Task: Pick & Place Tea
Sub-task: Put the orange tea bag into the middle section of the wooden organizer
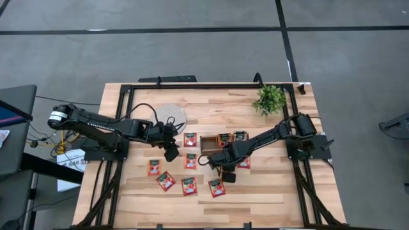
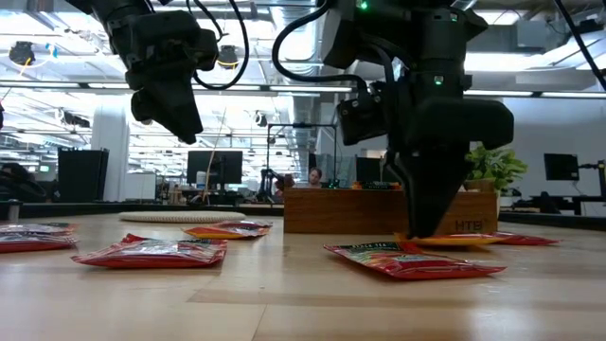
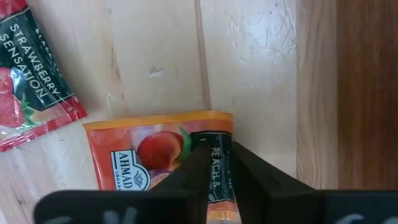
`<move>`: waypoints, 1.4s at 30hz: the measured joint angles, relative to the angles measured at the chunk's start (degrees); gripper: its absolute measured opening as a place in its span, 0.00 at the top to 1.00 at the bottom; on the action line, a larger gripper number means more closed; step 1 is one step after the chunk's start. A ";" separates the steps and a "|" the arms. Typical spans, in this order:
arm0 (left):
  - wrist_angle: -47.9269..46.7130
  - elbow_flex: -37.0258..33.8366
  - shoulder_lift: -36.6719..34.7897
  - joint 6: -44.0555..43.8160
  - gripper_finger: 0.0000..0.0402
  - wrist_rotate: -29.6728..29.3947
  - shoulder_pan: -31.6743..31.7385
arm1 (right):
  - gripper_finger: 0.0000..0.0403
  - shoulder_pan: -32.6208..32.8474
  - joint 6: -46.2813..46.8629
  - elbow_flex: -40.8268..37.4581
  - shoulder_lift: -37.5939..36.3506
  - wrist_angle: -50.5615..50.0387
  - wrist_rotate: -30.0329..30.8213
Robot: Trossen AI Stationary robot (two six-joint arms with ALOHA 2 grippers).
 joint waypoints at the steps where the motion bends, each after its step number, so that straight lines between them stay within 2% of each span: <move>1: 0.03 0.00 0.00 0.00 0.60 0.00 0.00 | 0.89 0.04 0.00 0.00 0.02 0.08 0.00; 7: 0.03 0.00 0.00 -0.06 0.60 0.00 0.00 | 0.99 0.21 -0.02 0.00 0.06 0.32 -0.23; 18: 0.39 0.00 0.00 -0.20 0.60 -0.04 0.00 | 1.00 0.35 -0.07 3.50 -0.01 -6.22 -1.56; 30: 2.16 0.00 0.02 -0.13 0.60 -0.07 0.00 | 1.00 0.72 1.44 10.48 -9.57 -18.53 -2.10; 34: 2.63 0.00 0.02 -0.04 0.60 -0.13 0.00 | 1.00 0.61 2.05 12.66 -12.91 -21.36 3.09; 42: 4.36 0.00 0.02 0.00 0.60 -0.15 0.00 | 1.00 -1.32 -1.75 16.28 -14.29 -24.81 22.22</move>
